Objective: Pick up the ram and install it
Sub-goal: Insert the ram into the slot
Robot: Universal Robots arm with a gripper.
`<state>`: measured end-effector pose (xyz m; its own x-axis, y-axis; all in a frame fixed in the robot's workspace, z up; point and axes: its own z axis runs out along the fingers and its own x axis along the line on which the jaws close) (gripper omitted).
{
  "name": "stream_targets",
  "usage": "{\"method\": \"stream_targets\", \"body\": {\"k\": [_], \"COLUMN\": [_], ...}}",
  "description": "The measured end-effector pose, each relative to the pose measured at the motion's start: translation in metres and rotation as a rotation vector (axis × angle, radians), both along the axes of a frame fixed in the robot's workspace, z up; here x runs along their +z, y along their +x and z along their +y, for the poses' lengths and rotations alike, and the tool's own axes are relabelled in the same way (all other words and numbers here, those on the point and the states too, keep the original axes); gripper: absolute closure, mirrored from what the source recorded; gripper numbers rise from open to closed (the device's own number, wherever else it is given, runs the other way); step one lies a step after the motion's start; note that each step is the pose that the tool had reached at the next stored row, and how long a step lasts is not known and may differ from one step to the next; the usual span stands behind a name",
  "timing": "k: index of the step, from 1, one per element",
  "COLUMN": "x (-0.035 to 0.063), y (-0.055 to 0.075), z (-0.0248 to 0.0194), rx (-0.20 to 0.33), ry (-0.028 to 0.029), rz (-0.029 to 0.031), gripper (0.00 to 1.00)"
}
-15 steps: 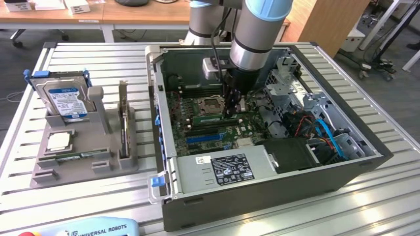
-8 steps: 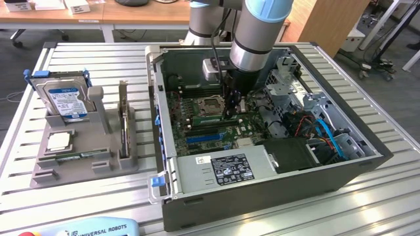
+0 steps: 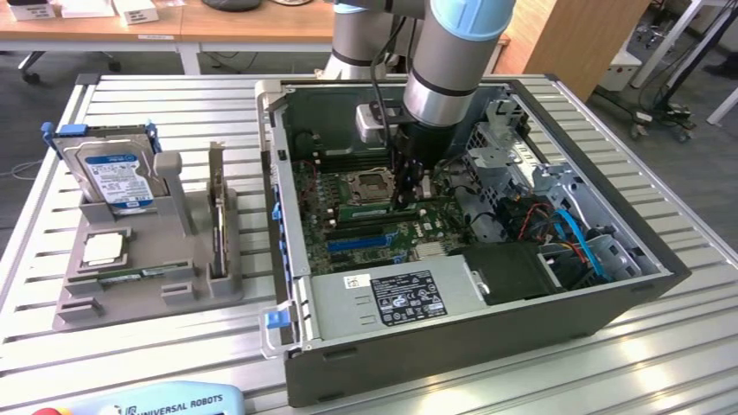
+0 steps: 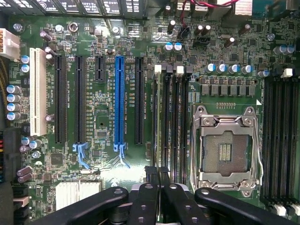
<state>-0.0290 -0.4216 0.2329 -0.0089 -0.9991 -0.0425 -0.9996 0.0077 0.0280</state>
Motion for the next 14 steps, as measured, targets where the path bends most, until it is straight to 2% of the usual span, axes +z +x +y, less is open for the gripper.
{"method": "stream_targets", "body": {"k": [14], "x": [-0.0012], "y": [0.0], "z": [0.0], "rx": [0.0], "ry": [0.0002], "rz": [-0.0001], "gripper": [0.89]}}
